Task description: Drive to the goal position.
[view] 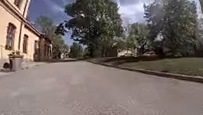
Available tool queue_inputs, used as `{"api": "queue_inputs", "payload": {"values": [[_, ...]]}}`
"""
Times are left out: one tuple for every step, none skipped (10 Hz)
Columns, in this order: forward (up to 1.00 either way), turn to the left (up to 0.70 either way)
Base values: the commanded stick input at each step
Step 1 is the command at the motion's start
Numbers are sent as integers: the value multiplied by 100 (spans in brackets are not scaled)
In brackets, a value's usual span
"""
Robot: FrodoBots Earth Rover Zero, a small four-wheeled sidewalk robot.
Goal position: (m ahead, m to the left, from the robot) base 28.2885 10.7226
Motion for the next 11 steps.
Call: {"api": "queue_inputs", "payload": {"values": [[70, 6], [70, 6], [70, 6], [70, 6], [70, 6], [70, 6], [70, 6], [70, 6], [70, 6], [70, 6], [70, 35]]}}
